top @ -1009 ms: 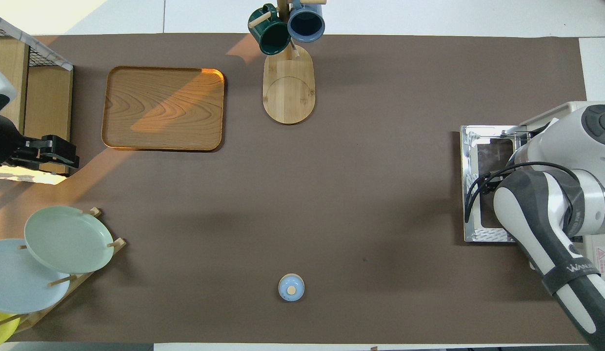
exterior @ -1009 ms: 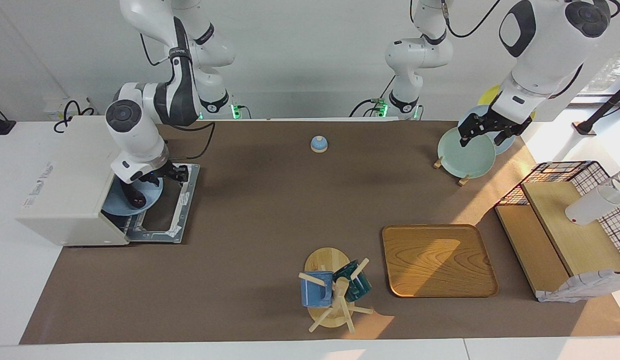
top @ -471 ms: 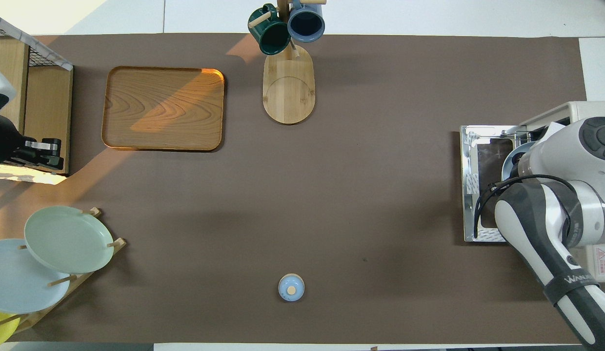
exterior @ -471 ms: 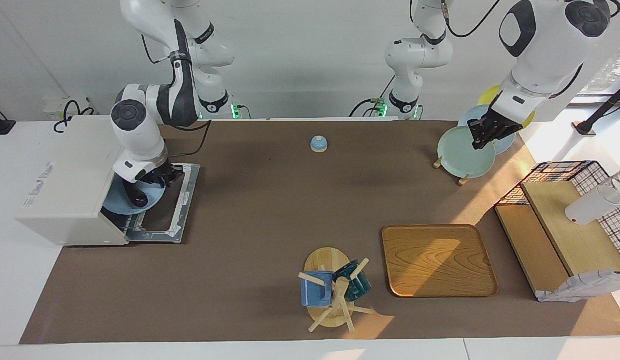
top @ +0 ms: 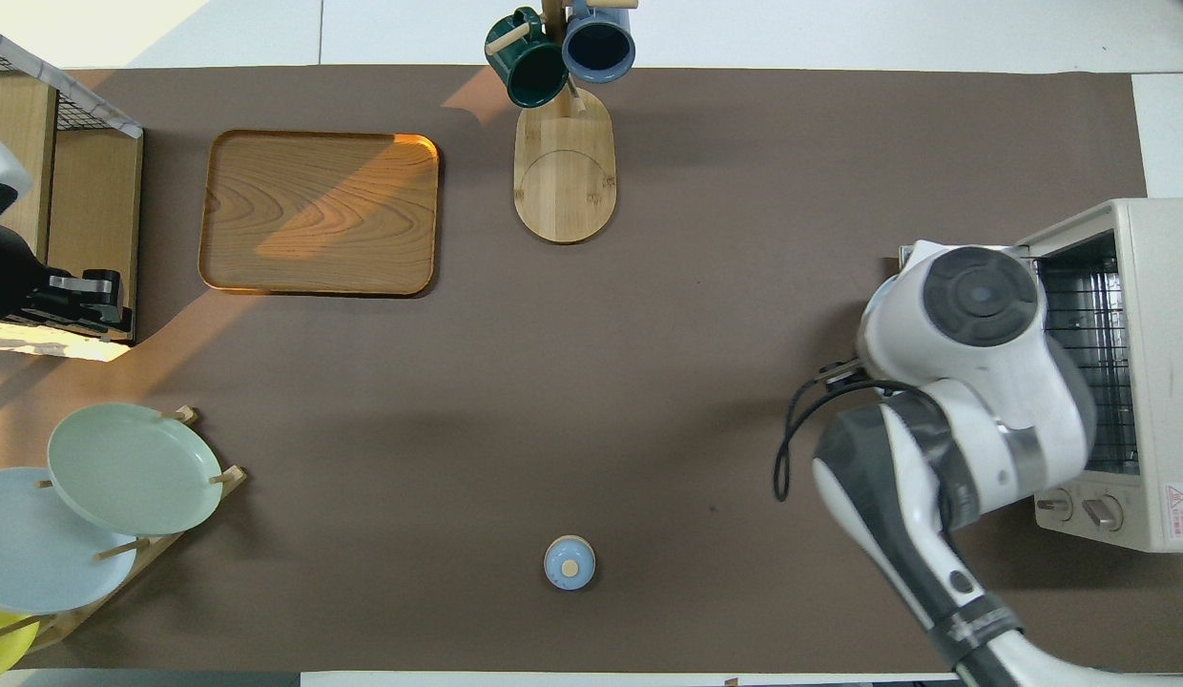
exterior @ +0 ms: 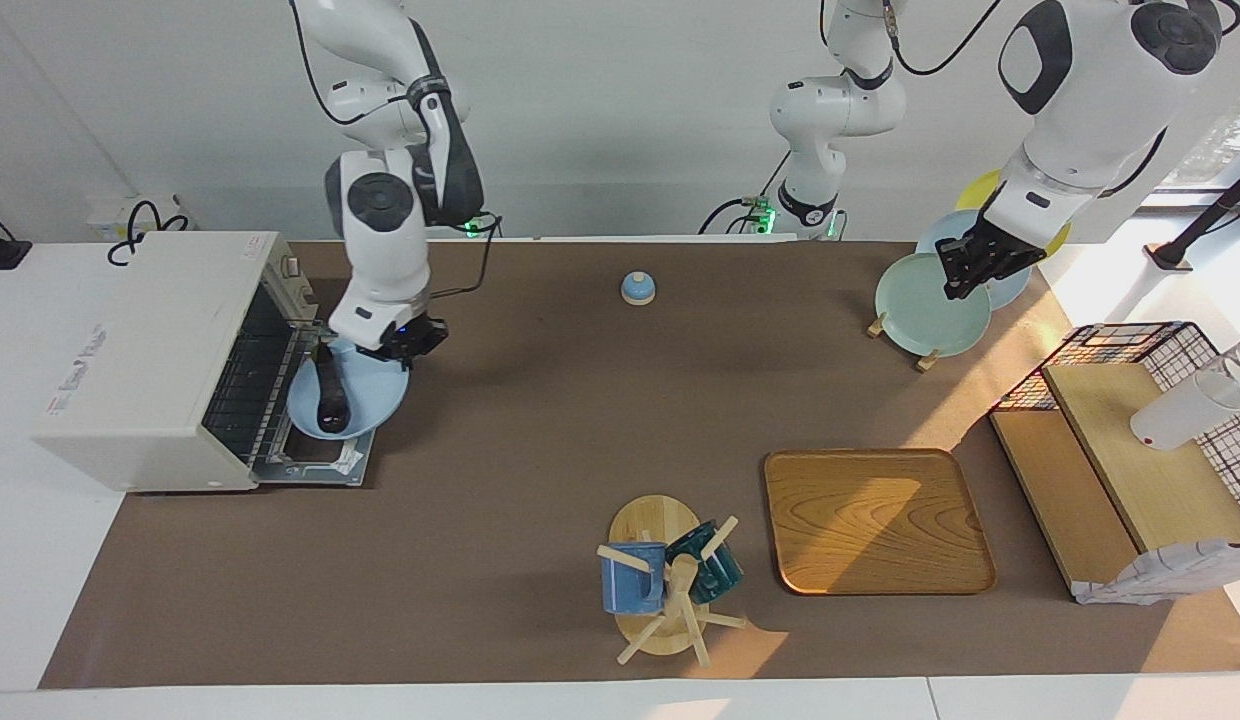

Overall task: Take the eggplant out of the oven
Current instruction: 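Pull the eggplant out and lower it onto the light blue plate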

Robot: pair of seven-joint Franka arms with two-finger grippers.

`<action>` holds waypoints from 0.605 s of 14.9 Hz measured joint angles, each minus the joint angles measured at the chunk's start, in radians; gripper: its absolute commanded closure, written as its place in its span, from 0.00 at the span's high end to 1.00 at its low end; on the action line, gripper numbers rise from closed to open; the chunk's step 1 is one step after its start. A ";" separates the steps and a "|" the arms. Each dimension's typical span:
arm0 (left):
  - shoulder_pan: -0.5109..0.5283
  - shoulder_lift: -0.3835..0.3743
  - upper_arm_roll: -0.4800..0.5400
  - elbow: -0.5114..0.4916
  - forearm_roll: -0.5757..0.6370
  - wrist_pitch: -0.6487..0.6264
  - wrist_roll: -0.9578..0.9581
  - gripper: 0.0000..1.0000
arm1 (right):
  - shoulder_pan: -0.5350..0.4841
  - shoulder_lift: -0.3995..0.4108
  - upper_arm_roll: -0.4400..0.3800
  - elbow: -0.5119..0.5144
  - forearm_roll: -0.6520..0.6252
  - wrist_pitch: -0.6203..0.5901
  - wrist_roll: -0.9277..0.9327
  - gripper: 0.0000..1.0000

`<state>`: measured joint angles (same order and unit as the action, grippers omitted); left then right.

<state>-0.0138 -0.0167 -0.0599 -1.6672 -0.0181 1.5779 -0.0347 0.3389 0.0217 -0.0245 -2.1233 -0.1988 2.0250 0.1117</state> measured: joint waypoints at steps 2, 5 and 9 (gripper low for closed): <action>0.000 0.000 -0.001 0.000 0.000 0.001 0.000 1.00 | 0.119 0.033 0.006 0.076 0.000 -0.060 0.157 0.00; 0.000 0.000 -0.001 0.000 0.000 0.001 0.001 1.00 | 0.261 0.158 0.007 0.311 0.023 -0.203 0.364 0.00; 0.001 0.000 0.001 0.000 0.000 0.003 0.001 1.00 | 0.419 0.434 0.011 0.637 0.068 -0.247 0.637 0.00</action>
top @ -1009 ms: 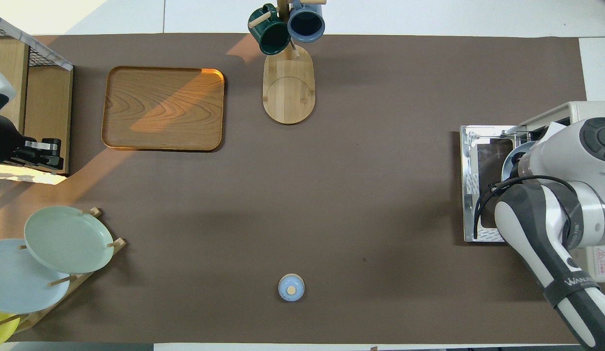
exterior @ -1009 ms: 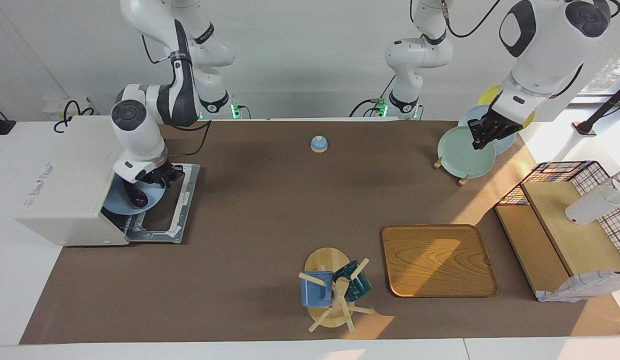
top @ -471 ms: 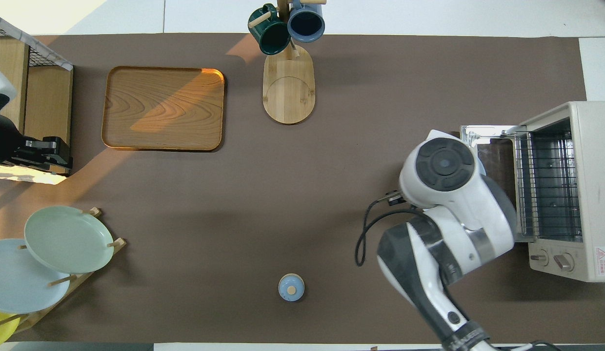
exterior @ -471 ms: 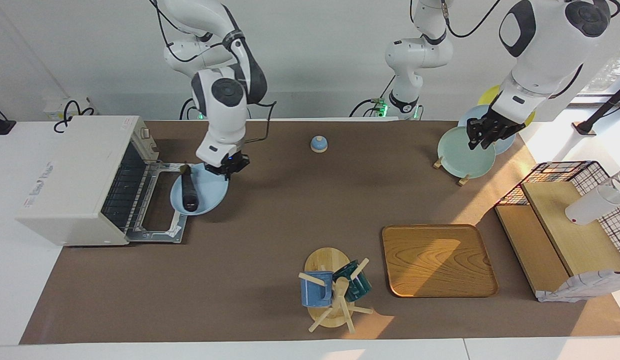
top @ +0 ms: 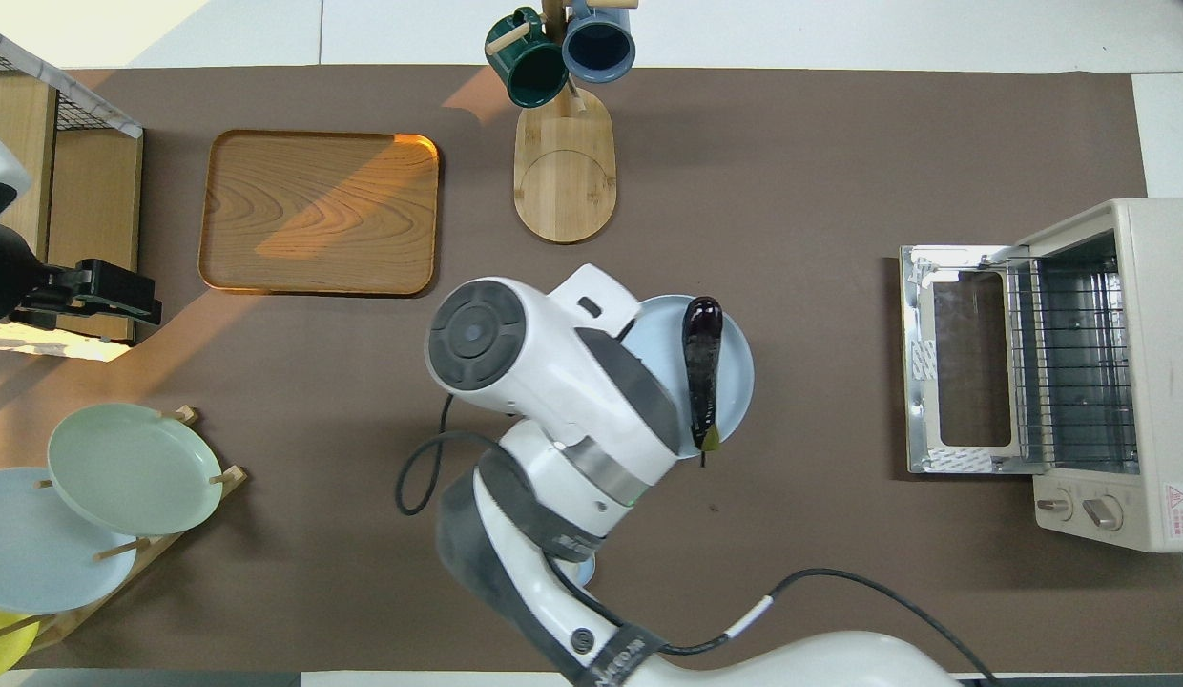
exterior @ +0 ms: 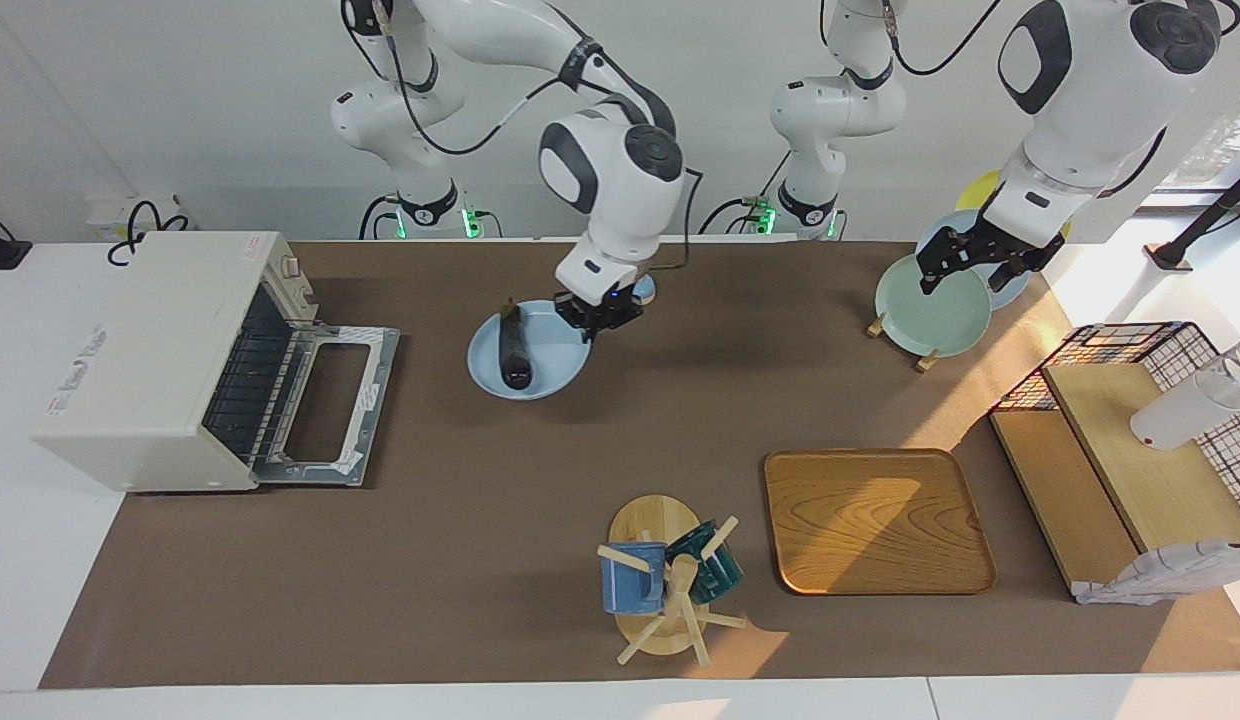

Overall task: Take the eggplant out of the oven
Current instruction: 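Pull the eggplant out and lower it onto the light blue plate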

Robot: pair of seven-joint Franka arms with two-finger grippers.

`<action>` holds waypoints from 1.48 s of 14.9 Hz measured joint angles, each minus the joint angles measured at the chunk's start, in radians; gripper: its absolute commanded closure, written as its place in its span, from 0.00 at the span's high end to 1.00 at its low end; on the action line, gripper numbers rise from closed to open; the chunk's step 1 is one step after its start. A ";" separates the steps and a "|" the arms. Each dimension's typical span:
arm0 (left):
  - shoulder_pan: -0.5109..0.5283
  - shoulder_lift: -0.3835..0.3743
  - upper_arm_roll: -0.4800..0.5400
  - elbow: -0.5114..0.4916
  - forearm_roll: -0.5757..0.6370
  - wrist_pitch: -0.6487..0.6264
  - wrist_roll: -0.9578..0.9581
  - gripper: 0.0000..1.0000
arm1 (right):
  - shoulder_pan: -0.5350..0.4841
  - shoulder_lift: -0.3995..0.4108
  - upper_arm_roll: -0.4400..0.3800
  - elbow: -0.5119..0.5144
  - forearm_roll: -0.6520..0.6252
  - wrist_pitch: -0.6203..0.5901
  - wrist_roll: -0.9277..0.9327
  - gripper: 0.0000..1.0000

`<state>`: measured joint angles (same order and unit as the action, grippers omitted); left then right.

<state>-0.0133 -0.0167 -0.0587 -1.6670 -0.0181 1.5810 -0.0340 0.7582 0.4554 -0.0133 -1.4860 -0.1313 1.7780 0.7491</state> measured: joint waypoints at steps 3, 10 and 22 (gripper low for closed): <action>0.005 0.000 0.002 0.000 0.000 0.005 0.000 1.00 | 0.050 0.097 0.020 0.063 0.033 0.120 0.111 0.00; 0.008 0.000 0.003 0.000 0.000 0.033 0.000 1.00 | 0.089 0.153 0.033 0.029 0.041 0.291 0.197 0.37; 0.005 0.000 -0.003 -0.014 0.000 0.093 -0.011 1.00 | -0.148 -0.056 0.011 -0.009 0.028 0.050 -0.169 0.00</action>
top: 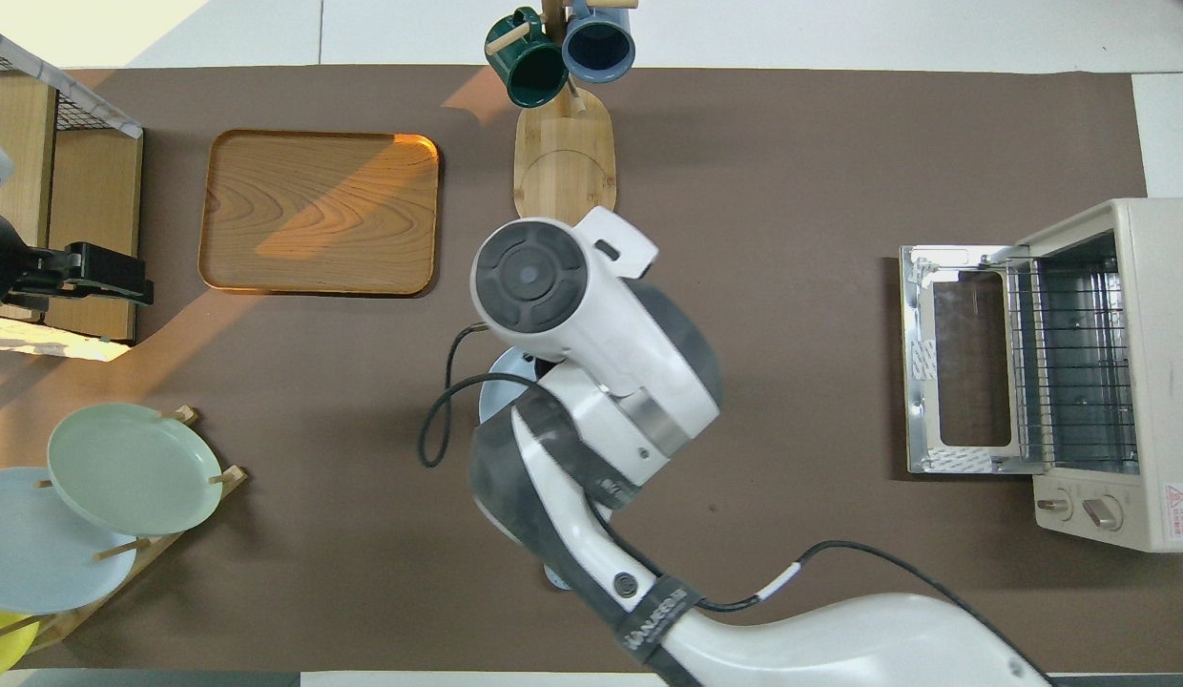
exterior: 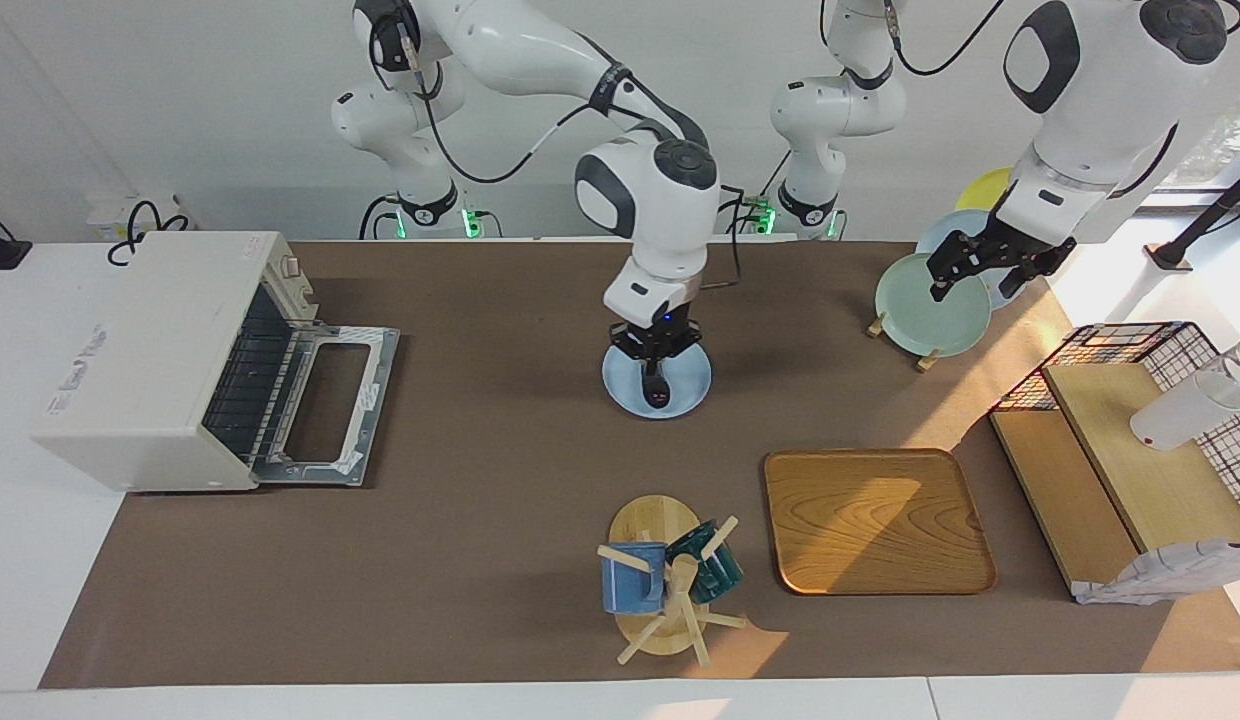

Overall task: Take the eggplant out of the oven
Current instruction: 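Pull the eggplant out and lower it onto the light blue plate, then grasp the eggplant with the left gripper while the right gripper withdraws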

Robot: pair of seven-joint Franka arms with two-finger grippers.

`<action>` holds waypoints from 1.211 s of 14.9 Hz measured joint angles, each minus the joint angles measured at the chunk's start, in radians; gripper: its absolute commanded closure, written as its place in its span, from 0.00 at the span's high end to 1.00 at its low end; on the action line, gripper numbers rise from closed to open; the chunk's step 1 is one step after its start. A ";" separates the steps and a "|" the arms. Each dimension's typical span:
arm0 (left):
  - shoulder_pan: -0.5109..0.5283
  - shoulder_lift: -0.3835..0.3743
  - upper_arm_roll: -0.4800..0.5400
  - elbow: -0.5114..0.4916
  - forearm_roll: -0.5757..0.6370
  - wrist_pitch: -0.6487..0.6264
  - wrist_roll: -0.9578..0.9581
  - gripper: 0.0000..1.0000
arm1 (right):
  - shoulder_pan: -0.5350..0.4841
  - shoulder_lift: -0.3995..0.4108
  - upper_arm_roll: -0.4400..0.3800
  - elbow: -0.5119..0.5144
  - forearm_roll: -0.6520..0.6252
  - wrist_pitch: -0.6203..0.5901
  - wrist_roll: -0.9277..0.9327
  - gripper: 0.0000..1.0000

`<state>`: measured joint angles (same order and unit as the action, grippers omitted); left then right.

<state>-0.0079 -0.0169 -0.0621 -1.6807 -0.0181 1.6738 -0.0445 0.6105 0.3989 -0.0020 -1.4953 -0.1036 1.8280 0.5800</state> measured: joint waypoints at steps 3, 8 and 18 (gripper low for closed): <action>-0.035 -0.005 -0.014 -0.053 0.000 0.073 -0.053 1.00 | -0.109 -0.094 -0.001 -0.221 -0.105 -0.035 -0.024 0.00; -0.195 -0.009 -0.024 -0.170 -0.029 0.199 -0.081 1.00 | -0.253 -0.168 0.000 -0.519 -0.237 0.125 -0.042 0.00; -0.539 0.168 -0.028 -0.339 -0.080 0.543 -0.247 1.00 | -0.365 -0.186 0.002 -0.655 -0.388 0.265 -0.139 0.00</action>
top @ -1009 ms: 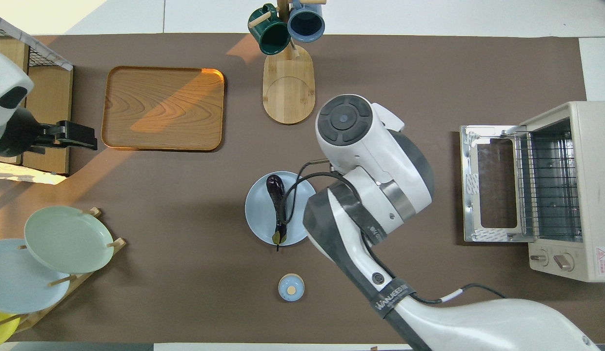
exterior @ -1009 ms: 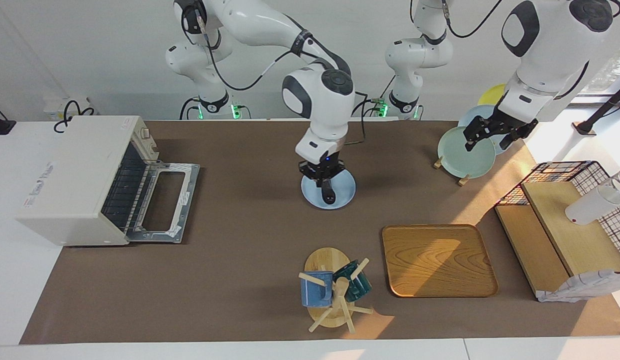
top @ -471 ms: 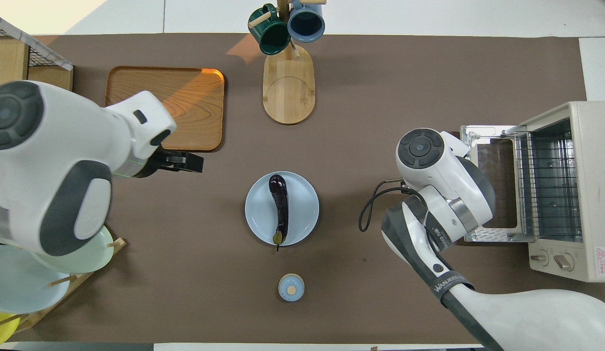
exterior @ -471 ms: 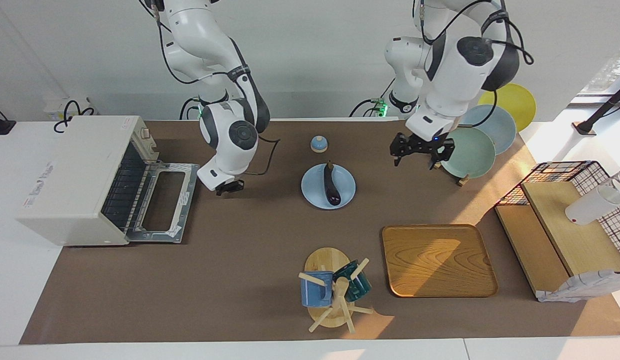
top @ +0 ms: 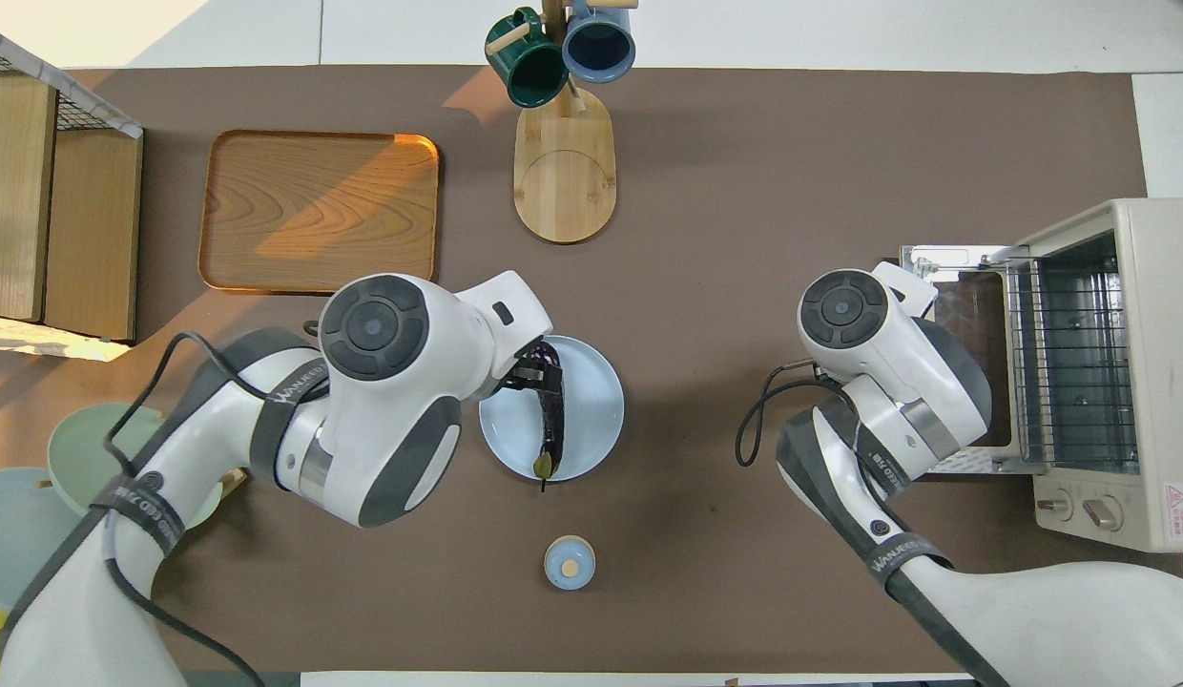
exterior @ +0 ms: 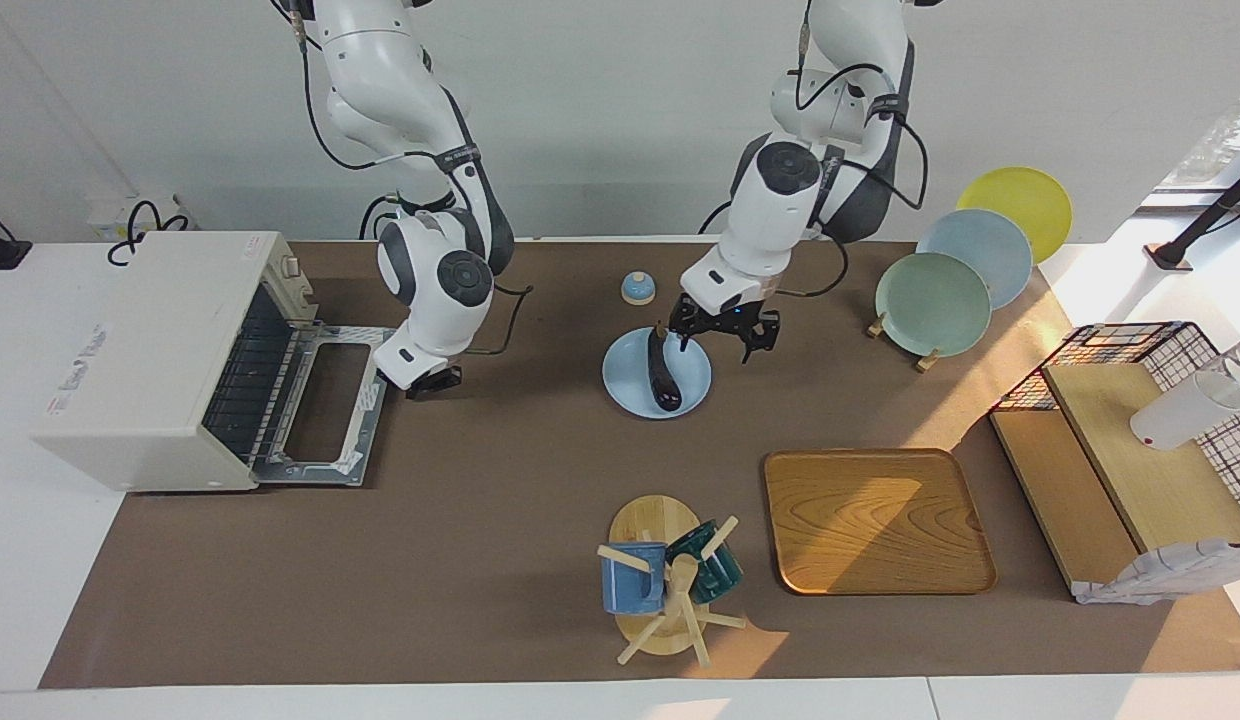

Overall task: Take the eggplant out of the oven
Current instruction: 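Grasp the eggplant with the left gripper while the right gripper withdraws, then carry the eggplant with the left gripper onto the wooden tray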

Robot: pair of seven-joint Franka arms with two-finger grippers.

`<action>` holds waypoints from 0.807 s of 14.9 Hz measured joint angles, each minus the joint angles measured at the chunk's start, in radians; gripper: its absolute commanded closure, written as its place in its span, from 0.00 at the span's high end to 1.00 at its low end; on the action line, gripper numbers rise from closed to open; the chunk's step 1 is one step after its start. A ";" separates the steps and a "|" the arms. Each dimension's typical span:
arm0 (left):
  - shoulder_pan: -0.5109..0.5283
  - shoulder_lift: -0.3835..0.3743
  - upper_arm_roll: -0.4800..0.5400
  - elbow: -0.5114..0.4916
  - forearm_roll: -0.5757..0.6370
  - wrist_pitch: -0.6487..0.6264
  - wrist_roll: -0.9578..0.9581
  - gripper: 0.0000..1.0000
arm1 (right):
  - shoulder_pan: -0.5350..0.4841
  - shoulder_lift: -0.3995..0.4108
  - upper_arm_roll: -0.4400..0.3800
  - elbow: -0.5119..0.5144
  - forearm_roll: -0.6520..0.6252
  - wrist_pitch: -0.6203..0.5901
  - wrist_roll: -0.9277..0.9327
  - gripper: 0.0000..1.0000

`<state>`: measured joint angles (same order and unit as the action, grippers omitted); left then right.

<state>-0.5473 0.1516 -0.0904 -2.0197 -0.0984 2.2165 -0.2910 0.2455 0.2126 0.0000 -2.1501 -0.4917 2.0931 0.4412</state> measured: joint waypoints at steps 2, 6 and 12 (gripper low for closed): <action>-0.033 0.043 0.000 -0.005 -0.017 0.047 -0.056 1.00 | -0.027 0.000 0.000 -0.008 -0.022 0.022 -0.039 0.00; -0.069 0.120 0.001 -0.006 -0.026 0.124 -0.148 1.00 | -0.060 0.000 0.008 -0.017 -0.033 0.046 -0.075 0.00; -0.075 0.134 0.003 -0.023 -0.029 0.159 -0.274 0.93 | -0.061 -0.035 0.024 0.016 -0.036 -0.042 -0.233 0.00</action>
<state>-0.6228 0.2852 -0.0870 -2.0425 -0.1279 2.3758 -0.5647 0.1845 0.1771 0.0243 -2.1343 -0.5276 2.0507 0.2083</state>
